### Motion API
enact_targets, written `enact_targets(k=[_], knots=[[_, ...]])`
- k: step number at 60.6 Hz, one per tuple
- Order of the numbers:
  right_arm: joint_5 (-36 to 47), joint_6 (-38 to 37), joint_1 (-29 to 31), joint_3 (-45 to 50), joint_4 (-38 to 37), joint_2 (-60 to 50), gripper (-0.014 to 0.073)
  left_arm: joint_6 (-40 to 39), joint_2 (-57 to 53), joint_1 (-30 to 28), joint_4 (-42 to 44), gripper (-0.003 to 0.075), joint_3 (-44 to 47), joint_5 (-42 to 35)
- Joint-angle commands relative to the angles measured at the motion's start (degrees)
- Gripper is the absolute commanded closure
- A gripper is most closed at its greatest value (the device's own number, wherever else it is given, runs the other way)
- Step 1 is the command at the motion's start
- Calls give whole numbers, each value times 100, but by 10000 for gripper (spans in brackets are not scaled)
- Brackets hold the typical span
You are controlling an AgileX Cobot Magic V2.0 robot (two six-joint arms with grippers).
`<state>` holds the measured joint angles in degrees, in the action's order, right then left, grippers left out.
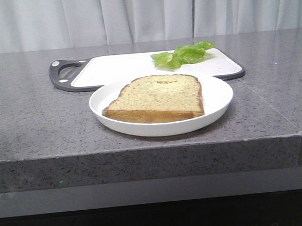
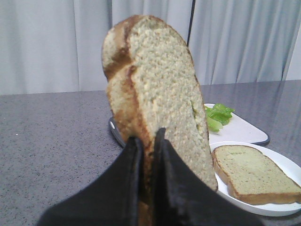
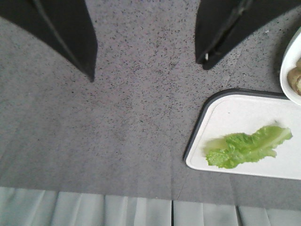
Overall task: Left arm grabs bread, right arm adds lettuce
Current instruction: 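Lift the top bread slice with the left gripper and hold it aside, then move the right gripper to the lettuce leaf on the cutting board and grasp it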
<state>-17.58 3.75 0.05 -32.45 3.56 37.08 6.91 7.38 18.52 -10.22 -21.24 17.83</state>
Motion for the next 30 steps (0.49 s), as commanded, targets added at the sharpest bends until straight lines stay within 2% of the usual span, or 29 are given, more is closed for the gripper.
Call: enact_targets(k=[1,18,30], knots=[[328,204,-151,-610,-38,697,117,-13,49,-4,-35,739,-159,-575],[-15,528,-1059,-2311,-38,3042,117,-13,49,-4,-35,739,-159,-575],[-500,576,-1348,-3590,-38,4378,117,-13,49,-4,-35,739,-159,-575]])
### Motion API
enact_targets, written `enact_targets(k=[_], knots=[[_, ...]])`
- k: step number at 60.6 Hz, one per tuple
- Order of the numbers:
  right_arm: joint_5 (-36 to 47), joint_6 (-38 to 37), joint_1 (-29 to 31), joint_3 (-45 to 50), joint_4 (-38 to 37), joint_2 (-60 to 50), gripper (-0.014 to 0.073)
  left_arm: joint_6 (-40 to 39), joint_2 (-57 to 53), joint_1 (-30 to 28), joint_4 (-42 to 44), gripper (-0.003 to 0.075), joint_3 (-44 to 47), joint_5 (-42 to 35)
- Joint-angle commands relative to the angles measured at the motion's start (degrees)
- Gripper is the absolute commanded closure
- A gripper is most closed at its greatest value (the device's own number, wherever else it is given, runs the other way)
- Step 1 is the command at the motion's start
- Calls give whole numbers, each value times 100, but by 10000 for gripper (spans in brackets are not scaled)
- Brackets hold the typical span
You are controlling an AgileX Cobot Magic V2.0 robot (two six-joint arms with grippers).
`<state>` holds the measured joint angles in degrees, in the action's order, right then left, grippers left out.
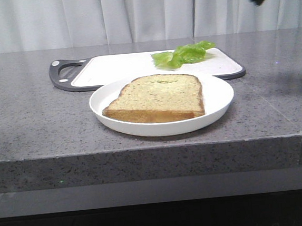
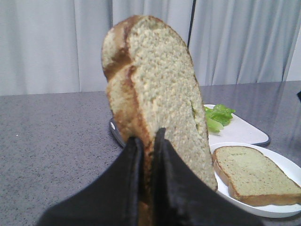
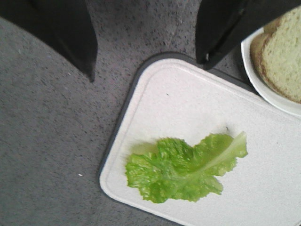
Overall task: Left arm grabs bread, right arm adds lettuce
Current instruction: 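Move the right gripper to the lettuce leaf on the cutting board and grasp it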
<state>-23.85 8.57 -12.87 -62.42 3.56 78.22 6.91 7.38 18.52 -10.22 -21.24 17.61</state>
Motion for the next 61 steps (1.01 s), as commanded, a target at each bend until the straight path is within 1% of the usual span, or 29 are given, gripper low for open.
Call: enact_targets(k=[1,13,26,37,47,61], knots=[[86,136,-72,-729,-38,352,117,-13,49,-4,-35,739,-159,-553],[-773,530,-82,-1971,76,1476,117,-13,49,-4,-35,739,-159,-553],[-1700,1297,-82,-3475,558,2575,117,-13,49,-4,-35,739,-159,-553],[-2050,1355,-82,-4395,572,3295,117,-13,49,-4,-35,739,-159,-553],[-2333,1396,-82,-4914,572,3777,117,-13,49,-4,-35,739,-159,-553],[-2305,1402,-76,-5049,532,4042,117,-13,49,-4,-35,739,-159,-553]])
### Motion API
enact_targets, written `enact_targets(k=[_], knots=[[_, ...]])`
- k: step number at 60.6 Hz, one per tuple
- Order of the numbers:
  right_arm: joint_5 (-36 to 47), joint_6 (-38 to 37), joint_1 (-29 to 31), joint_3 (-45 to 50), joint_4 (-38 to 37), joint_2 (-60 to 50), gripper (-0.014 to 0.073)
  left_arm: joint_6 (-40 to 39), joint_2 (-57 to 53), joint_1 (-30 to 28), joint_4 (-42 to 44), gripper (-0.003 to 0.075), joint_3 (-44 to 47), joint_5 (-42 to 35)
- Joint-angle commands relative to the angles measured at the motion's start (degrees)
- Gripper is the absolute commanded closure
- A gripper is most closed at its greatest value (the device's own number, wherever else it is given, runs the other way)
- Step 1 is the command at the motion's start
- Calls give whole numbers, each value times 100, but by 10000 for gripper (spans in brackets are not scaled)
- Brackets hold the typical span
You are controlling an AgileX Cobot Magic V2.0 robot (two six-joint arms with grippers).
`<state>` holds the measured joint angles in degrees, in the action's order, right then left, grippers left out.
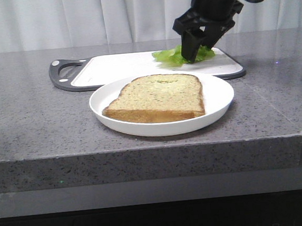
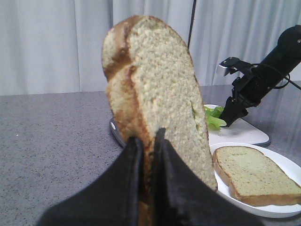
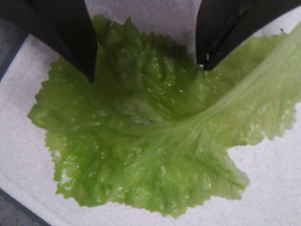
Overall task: Left arm grabs bread, right arm adds lettuce
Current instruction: 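Move the right gripper to the lettuce leaf on the cutting board and grasp it, then carry the lettuce with the right gripper onto the bread slice on the plate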
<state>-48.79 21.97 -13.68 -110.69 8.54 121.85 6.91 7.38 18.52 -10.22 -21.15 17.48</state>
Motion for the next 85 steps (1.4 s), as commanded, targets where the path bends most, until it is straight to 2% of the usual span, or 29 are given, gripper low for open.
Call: enact_targets(k=[1,7,11,23,27,31,66,72,85], knots=[[189,62,4,-221,27,-313,117,-13,49,-4,-35,739,-168,-539],[202,62,4,-221,26,-307,129,-13,49,-4,-35,739,-168,-539],[208,62,4,-221,15,-312,176,-13,49,-4,-35,739,-168,-539],[128,62,10,-221,-36,-319,502,-13,49,-4,-35,739,-168,-539],[128,62,10,-221,-36,-330,581,-13,49,-4,-35,739,-168,-539],[128,62,10,-221,-36,-361,623,-13,49,-4,-35,739,-168,-539],[-106,62,-6,-73,6,-1437,644,-13,49,-4,-35,739,-168,-539],[167,62,-61,393,41,-1819,644,-13,49,-4,-35,739,-168,-539],[1381,62,-402,2155,71,-2956,644,-13,49,-4,-35,739,-168,-539]])
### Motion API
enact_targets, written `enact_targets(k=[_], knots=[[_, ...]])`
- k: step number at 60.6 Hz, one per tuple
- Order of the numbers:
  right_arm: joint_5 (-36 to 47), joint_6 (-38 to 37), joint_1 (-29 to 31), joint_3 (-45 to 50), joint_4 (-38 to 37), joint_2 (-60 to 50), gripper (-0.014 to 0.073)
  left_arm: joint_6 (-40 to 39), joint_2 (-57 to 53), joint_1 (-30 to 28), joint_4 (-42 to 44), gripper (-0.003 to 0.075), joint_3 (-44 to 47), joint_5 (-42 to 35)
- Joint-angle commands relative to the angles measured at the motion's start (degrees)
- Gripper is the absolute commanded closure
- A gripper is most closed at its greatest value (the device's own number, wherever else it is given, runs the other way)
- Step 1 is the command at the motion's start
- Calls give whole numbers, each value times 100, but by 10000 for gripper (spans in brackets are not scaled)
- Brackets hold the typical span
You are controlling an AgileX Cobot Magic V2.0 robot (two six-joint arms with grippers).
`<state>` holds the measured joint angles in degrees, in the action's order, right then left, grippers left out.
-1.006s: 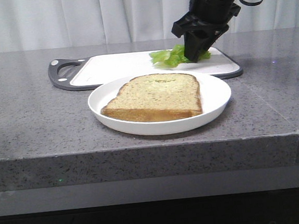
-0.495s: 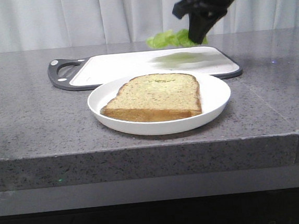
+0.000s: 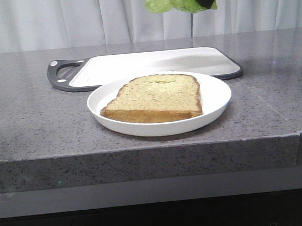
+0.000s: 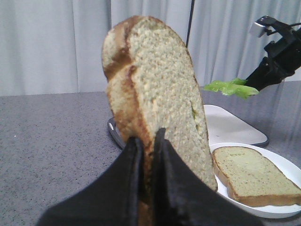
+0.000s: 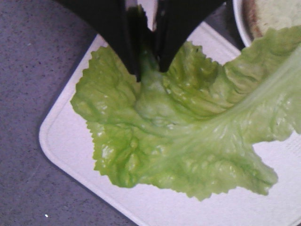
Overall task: Left arm grabs bread, right arm adds lettuce
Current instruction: 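Carry the lettuce with the right gripper onto the bread slice on the plate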
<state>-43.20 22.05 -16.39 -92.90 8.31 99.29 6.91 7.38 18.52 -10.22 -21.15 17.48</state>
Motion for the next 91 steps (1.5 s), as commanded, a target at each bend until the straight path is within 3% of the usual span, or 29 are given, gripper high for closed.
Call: enact_targets(k=[1,7,18,36,58,82,91], knots=[[916,54,-184,568,94,-783,644,-13,49,-4,-35,739,-168,-539],[1409,54,-433,1350,94,-1319,644,-13,49,-4,-35,739,-168,-539],[1535,54,-794,2297,260,-1849,644,-13,49,-4,-35,739,-168,-539],[1802,54,-1368,2968,304,-1892,644,-13,49,-4,-35,739,-168,-539],[2070,54,-1367,3205,304,-1668,644,-13,49,-4,-35,739,-168,-539],[1818,54,-1357,3205,204,-1464,636,-13,49,-4,-35,739,-168,-539],[1758,54,-1357,3205,97,-1464,503,-13,49,-4,-35,739,-168,-539]])
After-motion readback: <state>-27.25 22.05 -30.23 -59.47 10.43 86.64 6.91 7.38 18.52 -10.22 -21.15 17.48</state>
